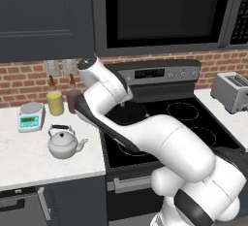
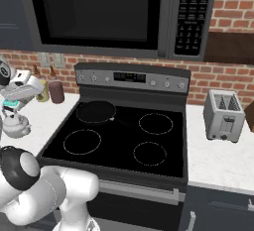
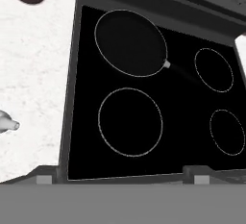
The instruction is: Pick the kettle from the counter and place it on a stove burner. Then turn the burner on.
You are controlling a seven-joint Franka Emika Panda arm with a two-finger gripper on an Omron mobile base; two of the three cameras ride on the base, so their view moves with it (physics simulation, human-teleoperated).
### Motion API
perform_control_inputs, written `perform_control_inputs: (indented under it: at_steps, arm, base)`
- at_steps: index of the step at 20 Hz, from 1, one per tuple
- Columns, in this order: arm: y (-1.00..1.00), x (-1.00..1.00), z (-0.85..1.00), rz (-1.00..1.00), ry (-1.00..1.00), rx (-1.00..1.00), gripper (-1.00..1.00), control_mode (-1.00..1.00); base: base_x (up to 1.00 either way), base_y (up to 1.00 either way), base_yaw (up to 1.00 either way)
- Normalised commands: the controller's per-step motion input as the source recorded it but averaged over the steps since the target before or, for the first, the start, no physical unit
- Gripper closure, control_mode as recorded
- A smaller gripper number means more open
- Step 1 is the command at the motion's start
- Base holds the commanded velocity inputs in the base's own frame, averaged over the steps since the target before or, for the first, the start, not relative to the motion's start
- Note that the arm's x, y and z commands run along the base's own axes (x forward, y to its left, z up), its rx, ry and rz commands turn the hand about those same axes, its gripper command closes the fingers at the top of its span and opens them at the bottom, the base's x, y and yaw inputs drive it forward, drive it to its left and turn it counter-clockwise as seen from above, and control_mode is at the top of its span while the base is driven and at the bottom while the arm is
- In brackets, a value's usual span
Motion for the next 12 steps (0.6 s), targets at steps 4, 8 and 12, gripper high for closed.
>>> perform_control_inputs:
  at_steps: [4,8,12]
  arm:
    - [0.17,-0.31,0.00,-0.20,0.00,0.13,-1.00,-1.00]
    - [0.06,-0.52,0.00,-0.31,-0.03,0.29,-1.00,-1.00]
    - [0.09,-0.50,-0.01,-0.43,-0.03,0.26,-1.00,-1.00]
  base:
    - [0.00,0.00,0.00]
    - [0.00,0.00,0.00]
    - [0.00,0.00,0.00]
